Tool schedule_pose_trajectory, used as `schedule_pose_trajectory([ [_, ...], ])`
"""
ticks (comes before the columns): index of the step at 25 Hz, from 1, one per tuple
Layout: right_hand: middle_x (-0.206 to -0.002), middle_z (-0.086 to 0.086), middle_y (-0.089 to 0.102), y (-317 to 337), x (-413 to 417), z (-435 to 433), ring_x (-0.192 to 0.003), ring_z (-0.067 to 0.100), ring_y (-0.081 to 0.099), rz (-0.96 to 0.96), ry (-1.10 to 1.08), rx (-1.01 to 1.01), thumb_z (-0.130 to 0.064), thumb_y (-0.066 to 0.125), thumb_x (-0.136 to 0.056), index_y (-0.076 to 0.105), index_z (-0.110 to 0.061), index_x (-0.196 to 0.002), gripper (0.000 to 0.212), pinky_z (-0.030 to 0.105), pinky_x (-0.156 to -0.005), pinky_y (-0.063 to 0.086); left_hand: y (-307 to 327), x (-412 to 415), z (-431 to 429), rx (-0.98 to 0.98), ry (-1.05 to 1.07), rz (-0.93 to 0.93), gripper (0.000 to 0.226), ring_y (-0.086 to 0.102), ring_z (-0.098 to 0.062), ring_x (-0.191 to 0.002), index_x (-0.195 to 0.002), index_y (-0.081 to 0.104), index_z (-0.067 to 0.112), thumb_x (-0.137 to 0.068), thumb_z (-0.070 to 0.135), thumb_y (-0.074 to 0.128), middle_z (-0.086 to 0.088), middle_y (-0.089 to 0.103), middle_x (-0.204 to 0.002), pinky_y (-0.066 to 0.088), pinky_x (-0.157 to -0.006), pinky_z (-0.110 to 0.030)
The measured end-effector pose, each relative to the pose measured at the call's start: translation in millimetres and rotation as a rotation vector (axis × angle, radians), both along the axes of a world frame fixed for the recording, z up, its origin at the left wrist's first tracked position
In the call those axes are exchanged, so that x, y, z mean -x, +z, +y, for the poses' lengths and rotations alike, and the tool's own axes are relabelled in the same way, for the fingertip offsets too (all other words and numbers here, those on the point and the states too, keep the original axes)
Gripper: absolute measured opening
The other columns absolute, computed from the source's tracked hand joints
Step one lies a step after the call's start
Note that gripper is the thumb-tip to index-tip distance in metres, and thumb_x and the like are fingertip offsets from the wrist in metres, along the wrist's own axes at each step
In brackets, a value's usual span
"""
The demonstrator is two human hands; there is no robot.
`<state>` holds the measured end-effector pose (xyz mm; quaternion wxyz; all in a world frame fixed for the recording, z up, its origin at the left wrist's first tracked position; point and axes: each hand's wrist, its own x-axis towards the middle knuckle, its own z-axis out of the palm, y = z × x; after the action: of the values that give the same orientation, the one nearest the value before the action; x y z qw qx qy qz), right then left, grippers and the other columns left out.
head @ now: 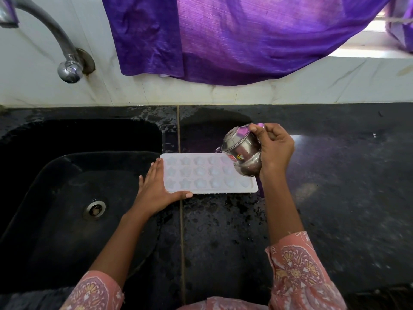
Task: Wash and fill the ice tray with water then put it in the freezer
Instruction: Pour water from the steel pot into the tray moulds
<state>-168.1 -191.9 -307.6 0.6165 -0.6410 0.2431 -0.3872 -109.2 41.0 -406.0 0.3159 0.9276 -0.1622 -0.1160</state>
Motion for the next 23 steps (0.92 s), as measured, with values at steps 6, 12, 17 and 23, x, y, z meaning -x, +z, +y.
schedule_pose_trajectory([
  [6,-0.063,-0.014,0.067,2.1,0.0,-1.0,-0.067,0.004,0.063,-0.005,-0.004,0.010,-0.015,0.078,-0.071,0.065,-0.029,-0.064,0.020,0.025,-0.071,0.053,0.4,-0.1,0.2,0.010,-0.005,-0.006,0.135,-0.008,-0.012,-0.145,-0.151,-0.004,0.019,-0.046,0.077,0.058,0.005,-0.005,-0.159,-0.007,-0.116,-0.046],
  [12,-0.066,-0.012,0.067,3.2,0.8,-1.2,-0.068,0.006,0.063,0.002,-0.011,0.029,-0.016,0.078,-0.072,0.064,-0.029,-0.065,0.020,0.027,-0.072,0.054,-1.3,-1.0,0.6,0.009,-0.006,-0.004,0.143,-0.008,-0.011,-0.145,-0.151,-0.004,0.020,-0.042,0.086,0.062,0.005,-0.004,-0.159,-0.007,-0.115,-0.047],
  [17,-0.070,-0.010,0.067,3.4,1.1,-1.3,-0.070,0.006,0.063,0.015,-0.014,0.034,-0.017,0.077,-0.073,0.064,-0.029,-0.068,0.018,0.026,-0.073,0.054,0.4,-0.1,-0.3,-0.002,-0.002,-0.006,0.138,-0.008,-0.012,-0.145,-0.151,-0.004,0.019,-0.045,0.080,0.061,0.004,-0.005,-0.159,-0.008,-0.116,-0.046],
  [23,-0.070,-0.009,0.068,1.2,0.3,-2.1,-0.072,0.009,0.064,0.015,-0.014,0.026,-0.017,0.078,-0.071,0.064,-0.029,-0.066,0.019,0.031,-0.075,0.055,1.4,0.8,-0.3,0.003,0.005,-0.006,0.135,-0.007,-0.011,-0.145,-0.151,-0.003,0.018,-0.046,0.076,0.058,0.004,-0.004,-0.159,-0.008,-0.115,-0.046],
])
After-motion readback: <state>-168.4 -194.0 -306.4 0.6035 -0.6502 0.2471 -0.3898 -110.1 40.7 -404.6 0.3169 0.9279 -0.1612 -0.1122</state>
